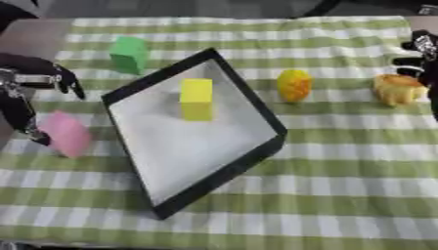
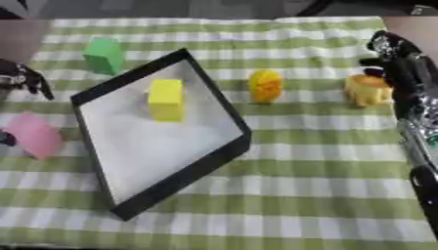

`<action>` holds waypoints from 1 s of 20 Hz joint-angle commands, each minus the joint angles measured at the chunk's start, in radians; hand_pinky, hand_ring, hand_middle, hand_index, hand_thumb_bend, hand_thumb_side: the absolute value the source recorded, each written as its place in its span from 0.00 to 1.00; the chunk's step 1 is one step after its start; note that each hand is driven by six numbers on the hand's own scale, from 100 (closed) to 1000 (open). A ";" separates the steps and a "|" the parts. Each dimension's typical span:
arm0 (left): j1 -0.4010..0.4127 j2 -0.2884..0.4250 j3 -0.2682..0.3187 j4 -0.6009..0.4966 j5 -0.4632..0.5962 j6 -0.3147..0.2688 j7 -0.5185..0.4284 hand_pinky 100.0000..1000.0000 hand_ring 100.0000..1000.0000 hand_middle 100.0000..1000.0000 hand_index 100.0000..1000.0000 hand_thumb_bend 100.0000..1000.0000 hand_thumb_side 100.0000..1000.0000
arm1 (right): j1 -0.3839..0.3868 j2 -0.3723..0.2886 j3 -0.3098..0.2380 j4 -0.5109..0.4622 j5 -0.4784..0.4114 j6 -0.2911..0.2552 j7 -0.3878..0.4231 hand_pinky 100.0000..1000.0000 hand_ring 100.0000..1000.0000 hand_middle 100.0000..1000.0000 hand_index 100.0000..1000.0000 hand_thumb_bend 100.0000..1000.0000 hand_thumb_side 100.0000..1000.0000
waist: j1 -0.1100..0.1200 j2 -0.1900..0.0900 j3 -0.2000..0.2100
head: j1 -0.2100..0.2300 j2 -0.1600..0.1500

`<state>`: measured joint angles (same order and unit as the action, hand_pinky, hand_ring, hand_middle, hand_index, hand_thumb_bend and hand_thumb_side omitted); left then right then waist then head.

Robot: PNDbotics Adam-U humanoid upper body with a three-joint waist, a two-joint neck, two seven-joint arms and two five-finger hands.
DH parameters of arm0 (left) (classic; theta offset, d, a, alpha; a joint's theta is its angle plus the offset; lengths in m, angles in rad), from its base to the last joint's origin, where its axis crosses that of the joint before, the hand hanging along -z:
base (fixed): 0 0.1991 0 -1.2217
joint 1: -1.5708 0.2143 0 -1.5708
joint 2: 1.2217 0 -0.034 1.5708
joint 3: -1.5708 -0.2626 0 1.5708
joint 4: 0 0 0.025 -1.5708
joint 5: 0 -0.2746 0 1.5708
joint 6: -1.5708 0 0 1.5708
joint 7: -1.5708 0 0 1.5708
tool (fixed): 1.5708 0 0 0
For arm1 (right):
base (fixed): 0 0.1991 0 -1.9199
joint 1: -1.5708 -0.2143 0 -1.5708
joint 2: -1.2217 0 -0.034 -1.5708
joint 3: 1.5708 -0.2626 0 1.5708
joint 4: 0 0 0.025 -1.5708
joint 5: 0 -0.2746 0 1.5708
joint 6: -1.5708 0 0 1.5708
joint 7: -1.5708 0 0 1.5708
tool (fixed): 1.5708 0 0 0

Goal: Pick up objects on the table and place them in the box.

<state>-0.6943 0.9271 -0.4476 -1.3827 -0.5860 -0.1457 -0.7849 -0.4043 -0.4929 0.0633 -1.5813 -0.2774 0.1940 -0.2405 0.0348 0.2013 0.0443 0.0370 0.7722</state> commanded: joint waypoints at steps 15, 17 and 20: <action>-0.041 -0.056 -0.002 0.105 -0.061 -0.040 0.027 0.80 0.81 0.82 0.85 0.64 0.00 | -0.013 -0.011 -0.004 -0.007 -0.003 -0.003 0.006 0.75 0.68 0.74 0.85 0.00 0.65 | -0.011 -0.004 -0.005 | 0.013 -0.002; -0.043 -0.056 -0.001 0.107 -0.050 -0.037 0.016 0.80 0.81 0.82 0.85 0.64 0.00 | -0.013 -0.011 -0.004 -0.007 -0.003 -0.003 0.006 0.75 0.68 0.74 0.85 0.00 0.65 | -0.011 -0.003 -0.005 | 0.013 -0.002; -0.029 -0.042 0.009 0.116 -0.015 -0.029 -0.020 0.79 0.80 0.80 0.84 0.63 0.00 | -0.012 -0.013 -0.004 -0.007 -0.003 -0.003 0.005 0.75 0.68 0.74 0.85 0.00 0.66 | -0.008 -0.002 -0.003 | 0.014 -0.002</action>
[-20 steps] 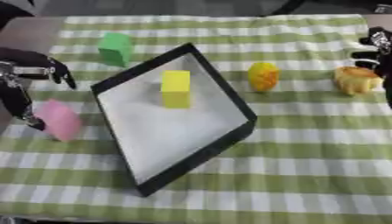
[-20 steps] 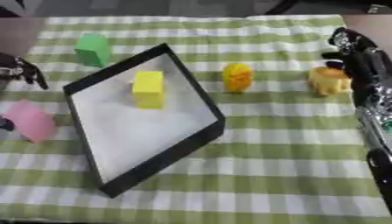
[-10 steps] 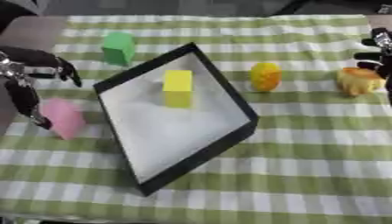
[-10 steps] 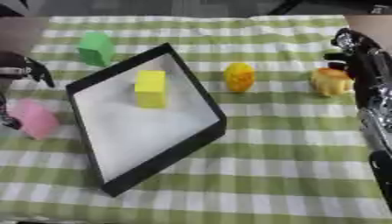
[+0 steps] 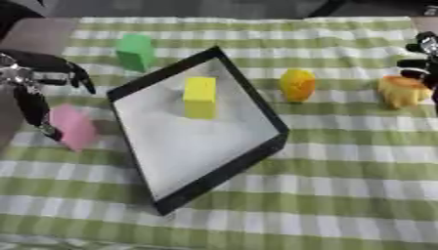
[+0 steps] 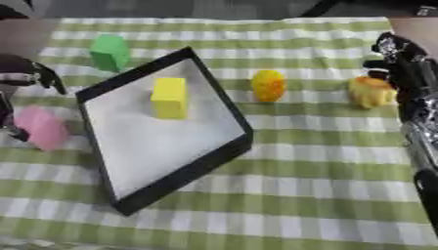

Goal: Pick up objects on the table and place them in the box.

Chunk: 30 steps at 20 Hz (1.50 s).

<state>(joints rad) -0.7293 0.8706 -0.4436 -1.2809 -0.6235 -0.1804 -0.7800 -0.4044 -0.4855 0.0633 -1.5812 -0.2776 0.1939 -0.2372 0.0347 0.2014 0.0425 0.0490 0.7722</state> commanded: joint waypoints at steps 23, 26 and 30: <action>0.021 0.063 0.024 -0.077 0.125 0.095 -0.127 0.70 0.64 0.52 0.65 0.63 0.00 | -0.006 -0.021 -0.008 -0.004 -0.004 -0.003 -0.003 0.75 0.68 0.75 0.85 0.00 0.66 | -0.010 -0.003 0.001 | 0.010 -0.002; 0.020 0.087 0.066 -0.150 0.122 0.113 -0.119 0.69 0.63 0.50 0.63 0.64 0.00 | -0.005 -0.023 -0.009 -0.004 -0.004 -0.003 -0.004 0.75 0.68 0.75 0.85 0.00 0.66 | -0.009 -0.005 0.003 | 0.009 -0.002; 0.004 0.103 0.117 -0.257 0.098 0.140 -0.093 0.68 0.61 0.50 0.63 0.68 0.00 | -0.005 -0.024 -0.009 -0.004 -0.005 -0.004 -0.004 0.75 0.68 0.75 0.85 0.00 0.66 | -0.009 -0.008 0.006 | 0.006 -0.002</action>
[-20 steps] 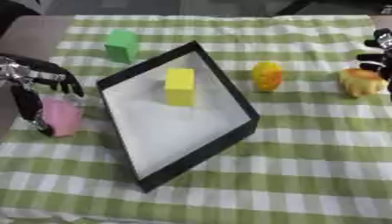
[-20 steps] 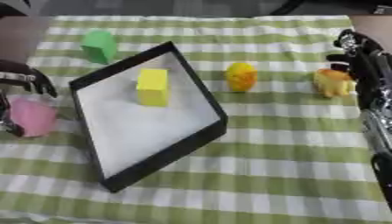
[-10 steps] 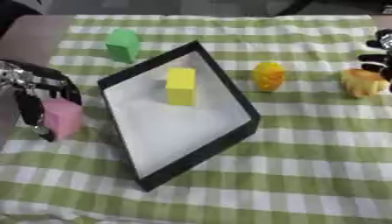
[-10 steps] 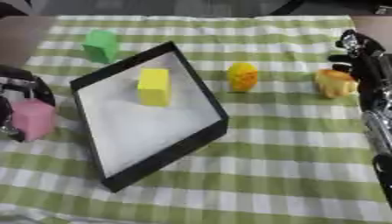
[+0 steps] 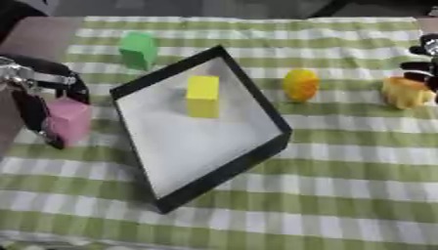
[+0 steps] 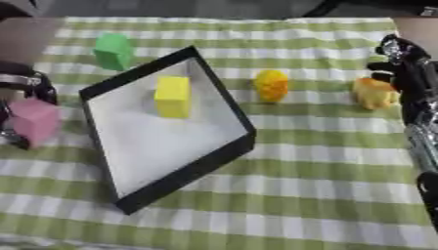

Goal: Pick up objects on the table and place them in the box.

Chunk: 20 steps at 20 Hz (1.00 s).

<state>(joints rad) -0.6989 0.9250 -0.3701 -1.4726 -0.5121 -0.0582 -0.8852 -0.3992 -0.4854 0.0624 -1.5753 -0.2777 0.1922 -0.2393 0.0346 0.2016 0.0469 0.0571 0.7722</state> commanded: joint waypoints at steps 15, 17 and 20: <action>-0.308 -0.143 0.012 -0.152 -0.037 0.010 0.033 0.68 0.60 0.49 0.63 0.68 0.00 | -0.021 -0.026 -0.005 -0.014 -0.003 -0.001 0.001 0.75 0.68 0.75 0.85 0.00 0.65 | -0.005 -0.027 0.002 | -0.026 -0.002; -0.339 -0.193 0.004 -0.152 -0.052 -0.002 0.041 0.68 0.60 0.49 0.63 0.68 0.00 | -0.023 -0.022 -0.004 -0.015 -0.003 0.000 0.002 0.75 0.68 0.75 0.85 0.00 0.65 | -0.006 -0.029 -0.001 | -0.027 -0.002; -0.369 -0.271 -0.019 -0.149 -0.086 -0.018 0.058 0.68 0.60 0.50 0.64 0.69 0.00 | -0.028 -0.018 -0.005 -0.017 -0.004 -0.001 0.002 0.75 0.68 0.75 0.85 0.00 0.65 | -0.007 -0.031 -0.005 | -0.027 -0.002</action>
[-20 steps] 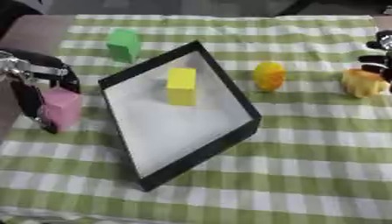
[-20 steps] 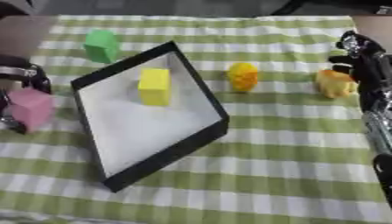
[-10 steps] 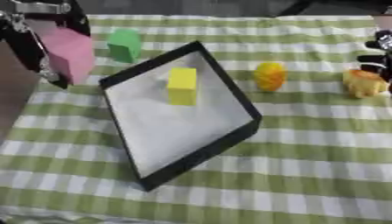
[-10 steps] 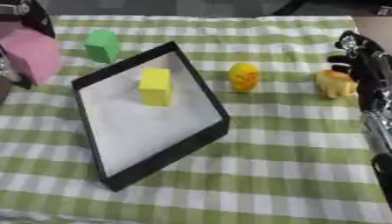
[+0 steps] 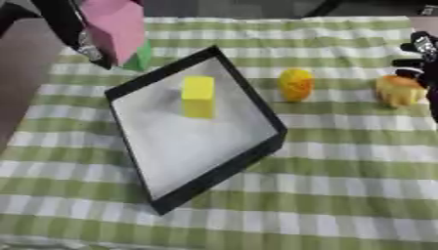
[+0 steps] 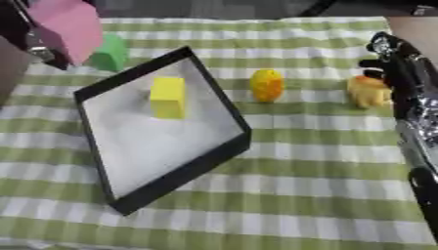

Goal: Pick up objects on the table and place them in the box.

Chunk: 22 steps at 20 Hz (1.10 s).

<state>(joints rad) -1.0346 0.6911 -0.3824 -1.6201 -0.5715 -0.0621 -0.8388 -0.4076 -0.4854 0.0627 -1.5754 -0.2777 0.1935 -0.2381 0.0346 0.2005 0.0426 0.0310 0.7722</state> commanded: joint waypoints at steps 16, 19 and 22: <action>-0.014 -0.246 -0.135 0.261 -0.211 -0.089 0.039 0.70 0.65 0.55 0.69 0.71 0.00 | -0.023 -0.009 -0.002 -0.019 -0.004 -0.001 0.003 0.75 0.68 0.75 0.85 0.00 0.65 | 0.002 -0.028 -0.014 | 0.014 -0.002; -0.002 -0.260 -0.147 0.289 -0.217 -0.099 0.029 0.72 0.69 0.58 0.72 0.71 0.00 | -0.024 -0.009 -0.001 -0.020 -0.003 0.000 0.005 0.75 0.68 0.75 0.85 0.00 0.66 | 0.002 -0.027 -0.015 | 0.014 -0.002; 0.002 -0.260 -0.140 0.292 -0.220 -0.093 0.032 0.73 0.72 0.63 0.76 0.72 0.00 | -0.023 -0.010 -0.002 -0.019 -0.003 0.000 0.004 0.75 0.68 0.75 0.85 0.00 0.65 | 0.001 -0.028 -0.013 | 0.014 -0.002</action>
<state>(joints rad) -1.0159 0.4210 -0.5286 -1.3247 -0.7873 -0.1566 -0.8078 -0.4147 -0.4774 0.0658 -1.5760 -0.2784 0.1946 -0.2367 0.0349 0.2004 0.0287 0.0416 0.7723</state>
